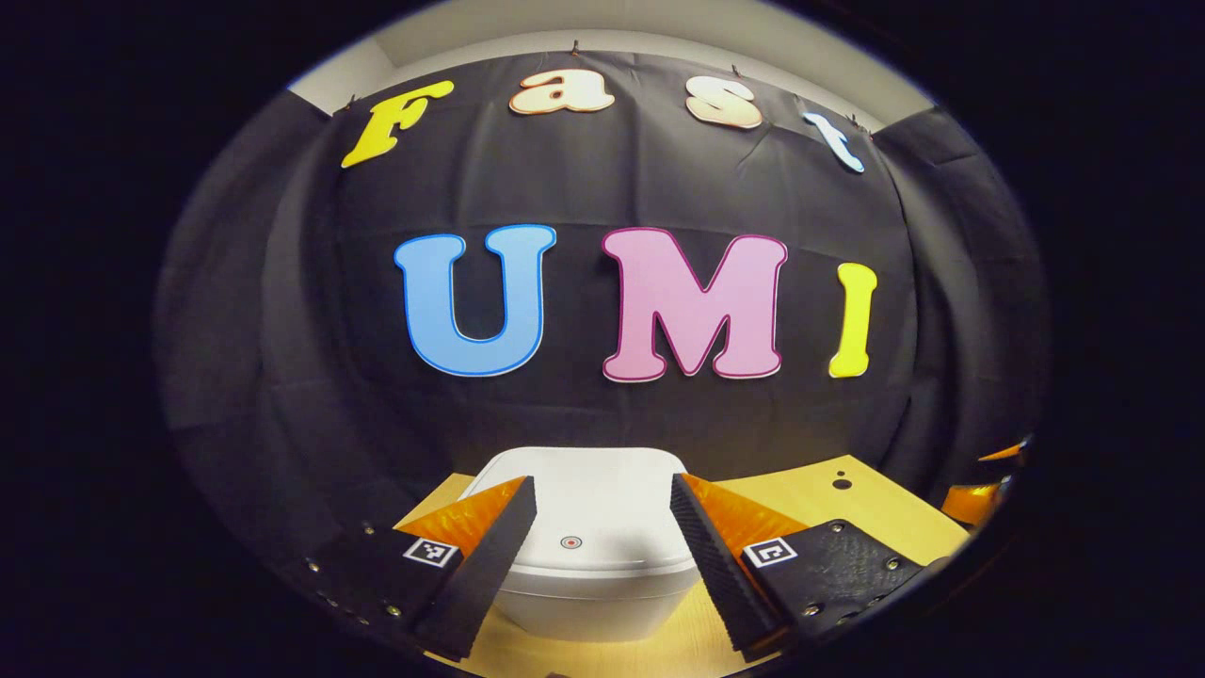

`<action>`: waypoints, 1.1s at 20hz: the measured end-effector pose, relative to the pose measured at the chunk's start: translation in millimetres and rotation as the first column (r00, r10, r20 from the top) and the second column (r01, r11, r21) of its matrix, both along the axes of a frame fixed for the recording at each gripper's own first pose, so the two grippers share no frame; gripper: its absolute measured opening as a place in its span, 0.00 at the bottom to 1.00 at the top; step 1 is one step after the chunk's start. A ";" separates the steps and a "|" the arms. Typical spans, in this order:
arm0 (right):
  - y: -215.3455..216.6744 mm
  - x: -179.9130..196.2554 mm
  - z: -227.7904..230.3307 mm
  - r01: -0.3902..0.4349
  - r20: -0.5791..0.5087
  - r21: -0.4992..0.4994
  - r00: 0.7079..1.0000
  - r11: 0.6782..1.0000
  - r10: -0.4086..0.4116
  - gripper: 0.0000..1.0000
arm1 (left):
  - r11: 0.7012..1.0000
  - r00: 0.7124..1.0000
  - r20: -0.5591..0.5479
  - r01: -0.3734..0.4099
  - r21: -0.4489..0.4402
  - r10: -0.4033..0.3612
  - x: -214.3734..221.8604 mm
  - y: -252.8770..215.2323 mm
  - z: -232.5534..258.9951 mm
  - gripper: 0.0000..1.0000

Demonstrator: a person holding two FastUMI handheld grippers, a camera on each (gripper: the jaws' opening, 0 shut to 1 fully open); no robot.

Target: Press the lid of the desktop garbage bin to open it, pick up the crumpled paper on the desktop and throw it into the bin, then pick up the pop can on the desktop and drop it into the bin, and finally close the garbage bin lid.

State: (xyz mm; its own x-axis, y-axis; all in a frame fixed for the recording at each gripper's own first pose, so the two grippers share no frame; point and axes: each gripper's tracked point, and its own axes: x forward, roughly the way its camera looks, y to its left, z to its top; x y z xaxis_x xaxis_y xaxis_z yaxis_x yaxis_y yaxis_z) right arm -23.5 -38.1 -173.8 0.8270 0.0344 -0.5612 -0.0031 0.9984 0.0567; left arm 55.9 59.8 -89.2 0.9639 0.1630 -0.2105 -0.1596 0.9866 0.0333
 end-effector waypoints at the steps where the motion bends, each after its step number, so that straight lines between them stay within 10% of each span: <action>1: 5.0 -2.4 5.4 -0.001 0.007 0.016 1.000 1.000 0.001 0.98 | 1.000 1.000 0.014 0.006 0.012 -0.006 -6.9 -3.7 9.5 0.95; 22: 38.5 -15.8 153.0 -0.247 0.331 0.002 0.914 0.969 0.233 0.98 | 0.999 0.988 0.147 -0.044 0.020 0.041 -70.4 -85.4 114.6 0.94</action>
